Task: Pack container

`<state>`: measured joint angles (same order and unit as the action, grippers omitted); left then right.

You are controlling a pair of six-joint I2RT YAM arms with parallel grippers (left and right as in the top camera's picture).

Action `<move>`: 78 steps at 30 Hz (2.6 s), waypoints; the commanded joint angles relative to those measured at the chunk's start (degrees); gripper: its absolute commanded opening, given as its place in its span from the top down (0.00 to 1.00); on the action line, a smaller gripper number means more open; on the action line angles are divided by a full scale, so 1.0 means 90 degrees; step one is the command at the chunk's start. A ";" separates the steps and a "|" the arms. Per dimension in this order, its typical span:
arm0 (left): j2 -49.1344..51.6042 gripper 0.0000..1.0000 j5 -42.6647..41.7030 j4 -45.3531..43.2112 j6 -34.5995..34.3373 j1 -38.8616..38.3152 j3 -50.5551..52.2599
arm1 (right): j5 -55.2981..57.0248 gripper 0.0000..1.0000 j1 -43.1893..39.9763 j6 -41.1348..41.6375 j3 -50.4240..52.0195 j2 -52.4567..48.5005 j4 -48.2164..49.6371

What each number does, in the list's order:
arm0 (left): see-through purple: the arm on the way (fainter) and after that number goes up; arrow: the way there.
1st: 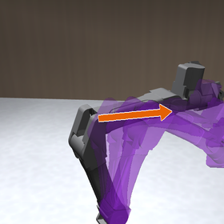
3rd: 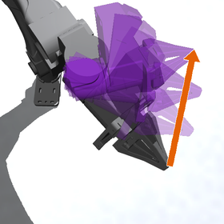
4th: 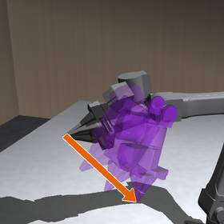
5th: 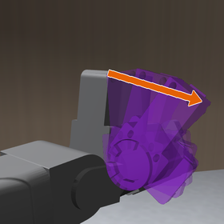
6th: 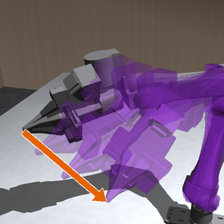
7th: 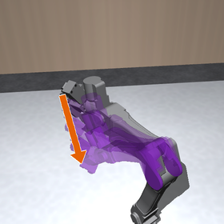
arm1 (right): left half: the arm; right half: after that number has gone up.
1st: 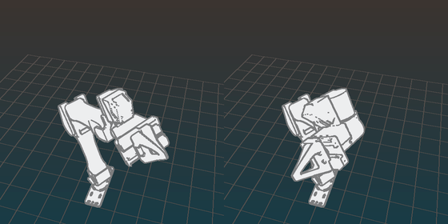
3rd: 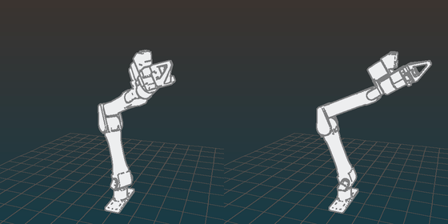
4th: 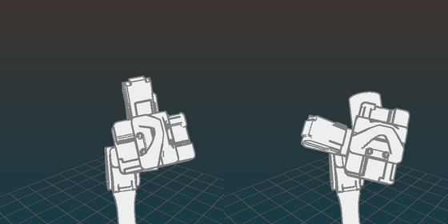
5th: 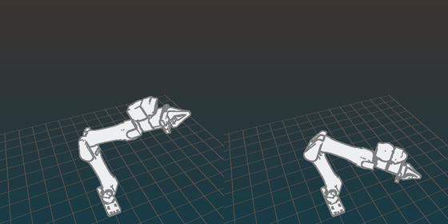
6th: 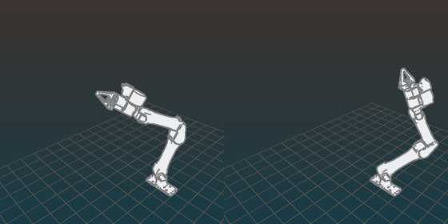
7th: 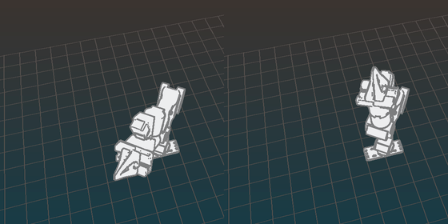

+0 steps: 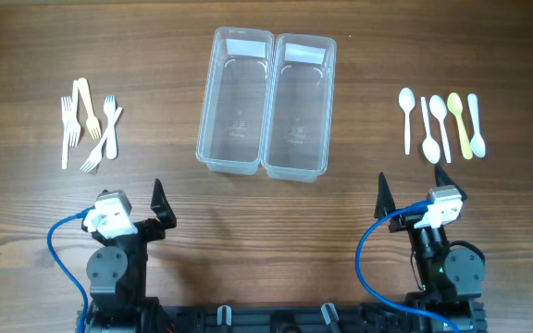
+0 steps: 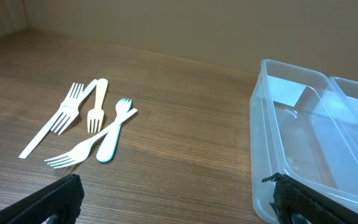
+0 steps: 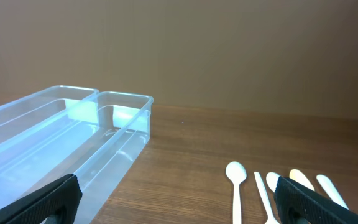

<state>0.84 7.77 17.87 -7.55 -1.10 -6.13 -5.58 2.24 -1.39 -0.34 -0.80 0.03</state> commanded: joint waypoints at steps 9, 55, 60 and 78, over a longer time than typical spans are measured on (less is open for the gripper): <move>-0.0051 0.00 -0.0075 -0.0032 0.0129 0.0029 0.0063 | -0.0107 0.00 -0.0024 0.0015 0.0005 0.0017 0.0066; -0.0051 0.00 -0.0075 -0.0032 0.0129 0.0029 0.0063 | 0.1195 0.62 -0.0571 -0.0355 -0.8264 -1.0938 -0.4631; -0.0051 0.00 -0.0075 -0.0032 0.0126 0.0029 0.0063 | 0.1171 0.56 -0.0658 -0.0546 -0.8264 -1.1497 -0.4486; -0.0051 0.00 -0.0075 -0.0032 0.0129 0.0029 0.0063 | 0.1168 0.56 -0.0680 -0.0437 -0.8257 -1.2478 -0.3660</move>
<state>0.80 7.57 17.76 -7.55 -1.10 -5.93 4.16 -3.60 -5.89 -73.67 -112.42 -33.93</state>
